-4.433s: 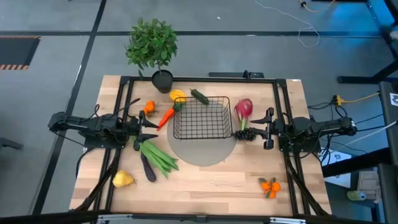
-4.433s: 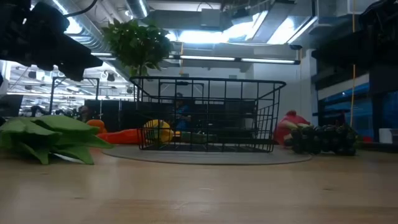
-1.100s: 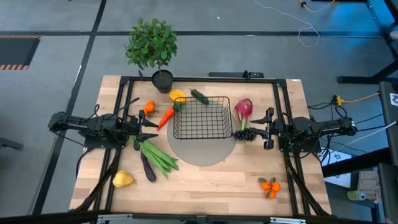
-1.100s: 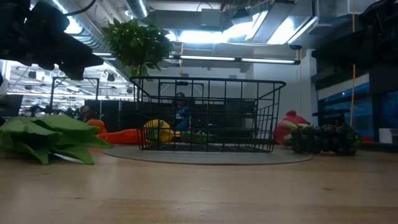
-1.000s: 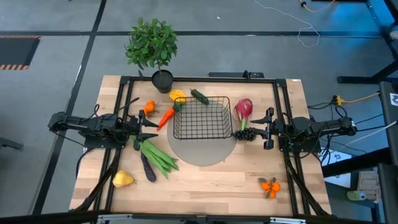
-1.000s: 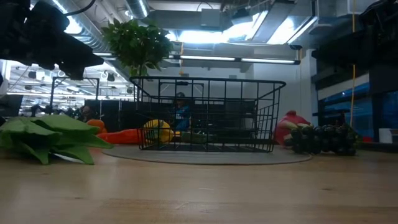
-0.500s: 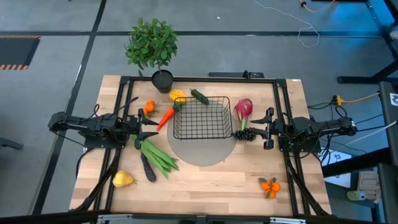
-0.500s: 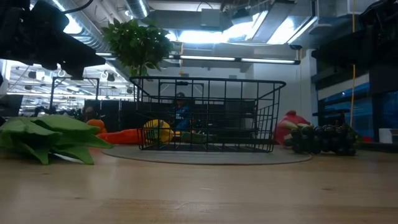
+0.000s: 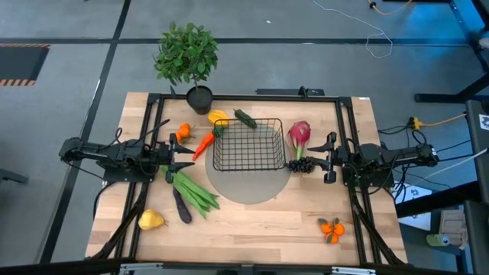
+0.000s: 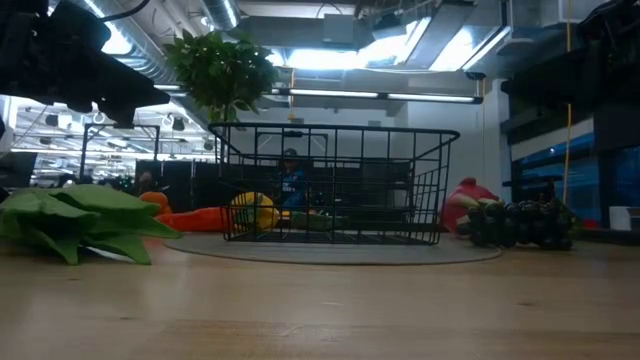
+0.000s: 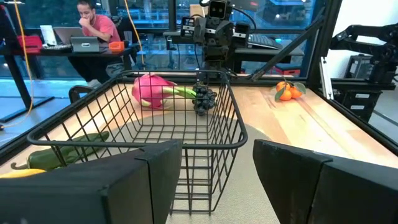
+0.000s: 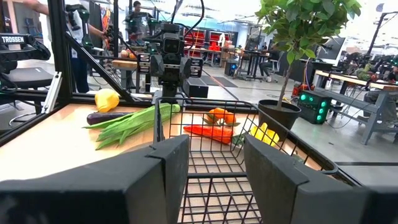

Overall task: Build produce basket
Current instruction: Put the grapes into the black wire basket

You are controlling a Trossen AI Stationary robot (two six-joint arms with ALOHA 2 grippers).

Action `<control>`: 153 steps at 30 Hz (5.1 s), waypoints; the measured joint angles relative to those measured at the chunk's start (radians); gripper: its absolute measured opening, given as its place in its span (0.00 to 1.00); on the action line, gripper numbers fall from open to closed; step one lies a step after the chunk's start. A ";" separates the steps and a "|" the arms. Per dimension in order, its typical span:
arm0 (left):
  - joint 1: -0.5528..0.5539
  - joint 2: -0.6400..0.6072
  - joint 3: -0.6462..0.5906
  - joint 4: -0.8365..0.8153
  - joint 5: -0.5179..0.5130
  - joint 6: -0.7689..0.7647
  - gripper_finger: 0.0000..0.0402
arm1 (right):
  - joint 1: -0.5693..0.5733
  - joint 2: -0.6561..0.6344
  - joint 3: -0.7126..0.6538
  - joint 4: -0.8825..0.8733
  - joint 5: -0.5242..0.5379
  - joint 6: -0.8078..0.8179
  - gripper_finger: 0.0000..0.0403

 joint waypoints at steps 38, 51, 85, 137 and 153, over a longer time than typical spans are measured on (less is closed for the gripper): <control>0.000 0.000 0.000 0.005 -0.197 0.001 0.47 | -0.095 0.713 0.710 -0.844 0.405 0.888 0.38; 0.000 0.000 0.000 0.004 -0.199 0.000 0.47 | -0.237 0.947 0.704 -0.994 -0.112 0.789 0.38; 0.000 0.000 0.000 0.002 -0.200 0.000 0.47 | -0.237 1.410 0.678 -0.844 -0.251 0.419 0.38; 0.000 0.000 0.000 0.002 -0.200 0.000 0.47 | -0.072 1.423 1.474 -1.432 0.454 0.361 0.02; 0.000 0.000 0.000 0.002 -0.200 0.000 0.47 | -0.175 1.446 1.438 -0.770 0.283 -0.144 0.08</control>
